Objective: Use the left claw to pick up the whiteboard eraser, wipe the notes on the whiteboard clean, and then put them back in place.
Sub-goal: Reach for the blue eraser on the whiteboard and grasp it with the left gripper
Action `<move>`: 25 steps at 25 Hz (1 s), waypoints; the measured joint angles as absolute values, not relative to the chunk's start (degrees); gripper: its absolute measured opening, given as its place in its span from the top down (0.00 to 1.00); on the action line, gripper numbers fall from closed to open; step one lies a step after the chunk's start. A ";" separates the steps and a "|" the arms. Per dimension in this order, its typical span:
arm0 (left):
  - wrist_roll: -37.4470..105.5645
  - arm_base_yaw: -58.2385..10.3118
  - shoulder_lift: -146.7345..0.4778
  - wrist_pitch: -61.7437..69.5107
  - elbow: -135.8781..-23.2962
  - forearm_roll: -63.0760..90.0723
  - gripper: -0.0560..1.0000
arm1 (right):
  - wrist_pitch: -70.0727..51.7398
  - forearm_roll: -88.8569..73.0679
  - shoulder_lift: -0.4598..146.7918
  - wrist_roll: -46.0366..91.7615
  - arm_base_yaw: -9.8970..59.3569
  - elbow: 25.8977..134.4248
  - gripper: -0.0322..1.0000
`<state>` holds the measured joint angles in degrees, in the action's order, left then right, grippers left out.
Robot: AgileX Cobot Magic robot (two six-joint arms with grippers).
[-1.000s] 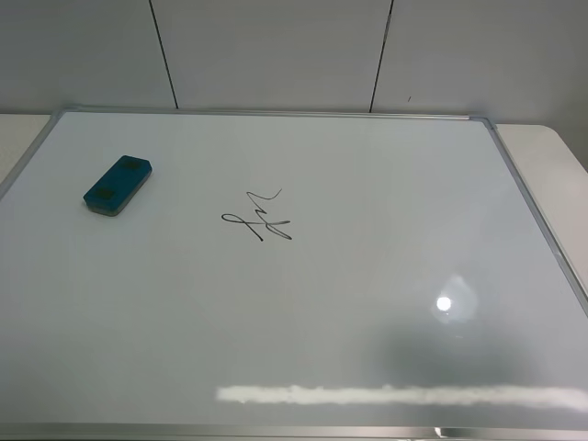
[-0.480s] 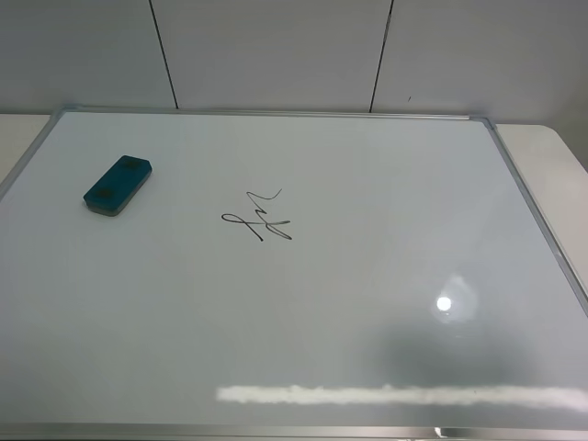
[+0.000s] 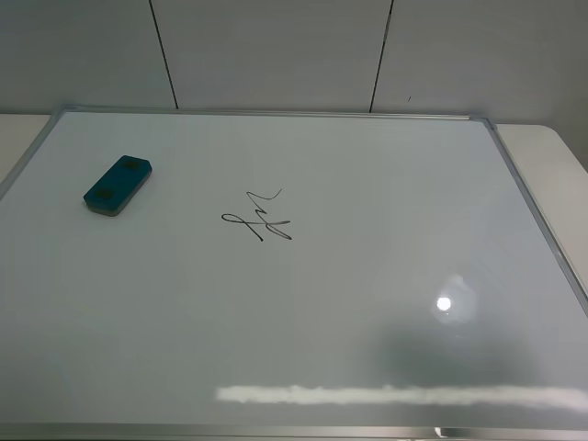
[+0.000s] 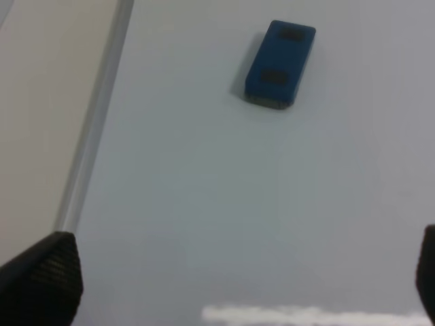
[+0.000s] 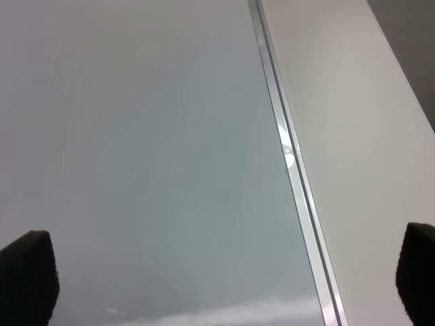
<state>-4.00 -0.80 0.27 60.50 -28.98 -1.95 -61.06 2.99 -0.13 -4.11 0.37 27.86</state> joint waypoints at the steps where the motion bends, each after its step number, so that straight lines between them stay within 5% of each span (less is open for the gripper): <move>1: -4.00 -0.80 0.27 60.50 -28.98 -1.95 0.01 | -61.06 2.99 -0.13 -4.11 0.37 27.86 0.01; 25: -2.65 -0.80 0.27 60.50 -28.98 -1.03 0.01 | -61.06 2.99 -0.13 -4.11 0.37 27.86 0.01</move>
<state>-2.65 -0.80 0.27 60.50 -28.98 -1.03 -61.06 2.99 -0.13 -4.11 0.37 27.86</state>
